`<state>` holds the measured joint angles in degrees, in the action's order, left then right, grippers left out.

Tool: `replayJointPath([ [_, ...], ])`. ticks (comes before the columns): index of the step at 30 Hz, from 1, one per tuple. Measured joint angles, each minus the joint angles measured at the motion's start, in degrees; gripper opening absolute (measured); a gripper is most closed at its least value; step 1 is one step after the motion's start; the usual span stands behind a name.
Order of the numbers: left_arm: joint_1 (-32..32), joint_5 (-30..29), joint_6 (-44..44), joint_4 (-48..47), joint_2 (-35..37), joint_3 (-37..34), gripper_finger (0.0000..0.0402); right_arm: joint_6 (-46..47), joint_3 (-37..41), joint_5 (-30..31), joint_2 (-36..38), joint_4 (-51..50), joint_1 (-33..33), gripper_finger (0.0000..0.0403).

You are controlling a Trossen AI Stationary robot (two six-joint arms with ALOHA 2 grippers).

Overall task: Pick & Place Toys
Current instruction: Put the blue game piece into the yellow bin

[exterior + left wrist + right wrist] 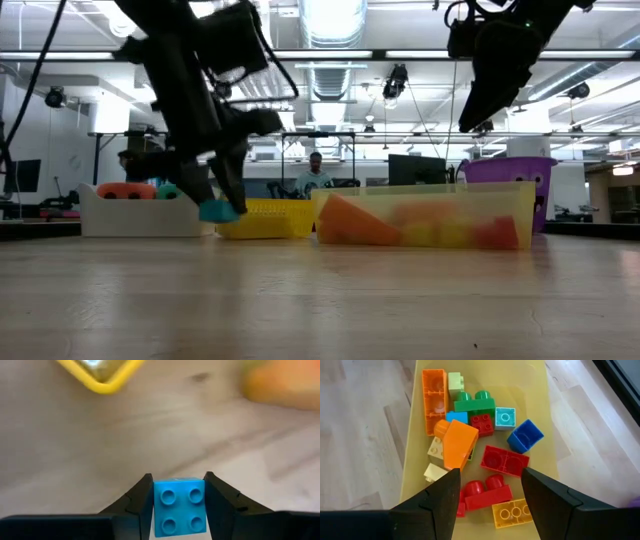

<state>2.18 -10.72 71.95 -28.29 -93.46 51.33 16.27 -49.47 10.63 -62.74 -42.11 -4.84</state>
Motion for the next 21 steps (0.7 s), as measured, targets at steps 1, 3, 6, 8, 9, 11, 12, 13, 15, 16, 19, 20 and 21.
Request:
replayJointPath([
  [1, 0.5, 0.0, -0.3, 0.1, 1.1, 0.0, 0.0127, 0.0, 0.0, 0.0, 0.0, 0.0, 0.0, 0.0209],
  [3, 1.6, -0.2, -1.4, 1.9, 3.6, 0.0, 0.0127, 0.0, 0.0, 0.0, 0.0, 0.3, 0.4, 0.0209],
  [6, 3.4, -1.5, -4.6, 5.9, 7.3, 0.0, 0.0127, -1.2, 0.0, -0.2, 0.0, 1.8, 1.9, 0.0209],
  [8, 4.4, -2.3, -7.6, 11.0, 9.9, 0.0, 0.0127, -3.9, 0.0, -0.2, 0.0, 3.9, 3.5, 0.0209],
  [9, 4.8, -2.8, -9.3, 13.4, 11.2, 0.0, 0.0127, -5.7, 0.0, -0.2, 0.0, 5.3, 4.7, 0.0209],
  [11, 5.6, -3.7, -13.0, 18.6, 13.2, 0.0, 0.0127, -10.2, 0.0, -0.2, 0.0, 9.4, 7.2, 0.0209],
  [12, 5.9, -4.2, -15.0, 21.2, 14.0, 0.0, 0.0127, -12.9, 0.1, -0.1, 0.0, 12.1, 8.7, 0.0209],
  [13, 6.1, -4.5, -17.0, 23.7, 14.5, 0.0, 0.0127, -15.6, 0.1, 0.1, 0.0, 15.2, 10.2, 0.0209],
  [15, 6.4, -4.7, -20.9, 29.1, 15.6, 0.0, 0.0127, -20.6, 0.2, 2.2, 0.0, 22.5, 13.2, 0.0209],
  [16, 6.4, -4.7, -22.7, 31.2, 15.8, 0.1, 0.0127, -23.1, 0.3, 4.1, -0.2, 26.3, 14.8, 0.0209],
  [19, 6.4, -4.1, -27.2, 37.9, 15.7, 0.1, 0.0127, -32.0, 0.5, 9.7, -1.3, 35.9, 19.3, 0.0209],
  [20, 6.4, -3.7, -28.4, 39.5, 15.7, 0.0, 0.0127, -34.7, 0.5, 11.1, -1.9, 38.7, 20.5, 0.0209],
  [21, 6.4, -3.4, -29.4, 41.1, 15.7, 0.0, 0.0127, -37.3, 0.5, 12.6, -2.7, 41.5, 21.5, 0.0209],
])
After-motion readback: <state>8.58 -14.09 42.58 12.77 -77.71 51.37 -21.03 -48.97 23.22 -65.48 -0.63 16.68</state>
